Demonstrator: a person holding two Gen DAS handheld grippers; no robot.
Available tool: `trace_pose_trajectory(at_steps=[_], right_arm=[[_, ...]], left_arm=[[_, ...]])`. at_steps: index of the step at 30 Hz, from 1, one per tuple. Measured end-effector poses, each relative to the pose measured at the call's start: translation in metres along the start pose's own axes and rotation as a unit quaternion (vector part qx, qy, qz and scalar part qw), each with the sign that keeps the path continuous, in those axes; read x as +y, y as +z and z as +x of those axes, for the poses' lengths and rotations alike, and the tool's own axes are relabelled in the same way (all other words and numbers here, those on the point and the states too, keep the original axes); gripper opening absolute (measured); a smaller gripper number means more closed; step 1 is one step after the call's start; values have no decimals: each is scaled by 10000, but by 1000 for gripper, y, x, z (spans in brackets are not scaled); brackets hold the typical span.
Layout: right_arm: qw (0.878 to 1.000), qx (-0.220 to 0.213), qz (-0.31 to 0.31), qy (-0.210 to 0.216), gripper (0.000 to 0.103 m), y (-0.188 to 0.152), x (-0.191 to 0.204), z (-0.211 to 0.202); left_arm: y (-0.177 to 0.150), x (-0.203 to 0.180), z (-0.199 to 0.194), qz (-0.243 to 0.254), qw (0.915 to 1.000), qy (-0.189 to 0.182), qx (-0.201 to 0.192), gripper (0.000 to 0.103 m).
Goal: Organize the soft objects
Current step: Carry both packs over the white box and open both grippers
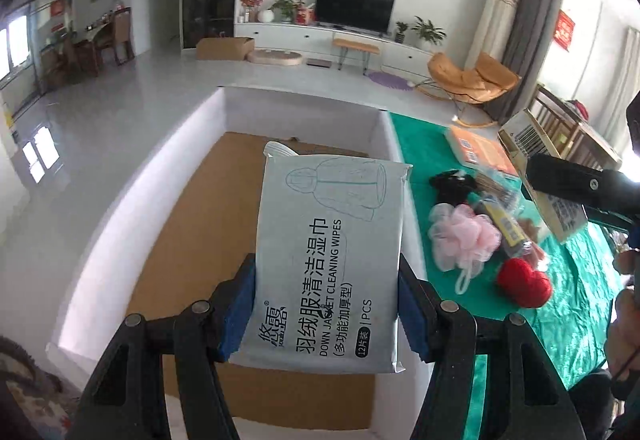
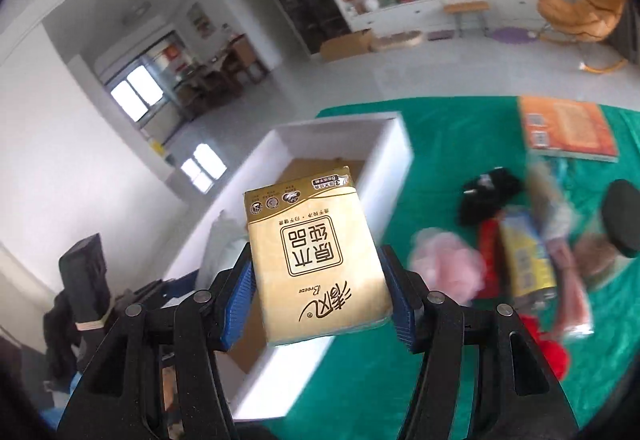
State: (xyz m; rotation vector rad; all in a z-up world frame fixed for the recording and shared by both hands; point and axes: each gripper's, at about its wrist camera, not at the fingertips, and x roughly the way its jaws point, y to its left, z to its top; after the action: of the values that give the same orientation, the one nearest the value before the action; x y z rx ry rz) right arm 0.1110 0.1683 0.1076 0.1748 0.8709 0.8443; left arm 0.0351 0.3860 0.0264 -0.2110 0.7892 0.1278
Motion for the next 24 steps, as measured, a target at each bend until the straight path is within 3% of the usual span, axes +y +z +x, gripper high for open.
trace_pose_trajectory(at_steps=[2,3,4,5,8,11,14,17,20,24], right_arm=[[9996,162,-79,198,65,-7,30,29],[9992,258,-113,276,66,-12,41,42],[9988,356,-131,311,82,-16,48,52],[9987,390,-138,281,90,-20,52,57],[9994,260,-230,7,89,-32,40,47],[9972,-4,-314,-678,89,-51,6,22],[9861,-317,-358,-1589,89,-85,-39,-10],[9643,-521,-136,-2594,89,-131,-98,-43],[9353,-514,420,-3475,89,-178,-163,-72],[9047,-398,1174,-4076,89,-212,-230,-99]], left_arm=[[-9,24,-1,-163,9990,424,21,69],[-13,34,0,-210,9978,632,18,80],[-17,43,-1,-252,9965,794,-5,87],[-21,47,-1,-302,9956,882,-56,96],[-32,50,-2,-499,9948,853,-237,100],[-37,34,-3,-552,9969,409,-386,100],[-40,-7,-9,-281,9980,-169,-535,100],[-47,-71,-15,357,9951,-705,-602,100],[-67,-135,-10,943,9884,-1120,-413,100],[-97,-195,23,1338,9812,-1382,143,100]])
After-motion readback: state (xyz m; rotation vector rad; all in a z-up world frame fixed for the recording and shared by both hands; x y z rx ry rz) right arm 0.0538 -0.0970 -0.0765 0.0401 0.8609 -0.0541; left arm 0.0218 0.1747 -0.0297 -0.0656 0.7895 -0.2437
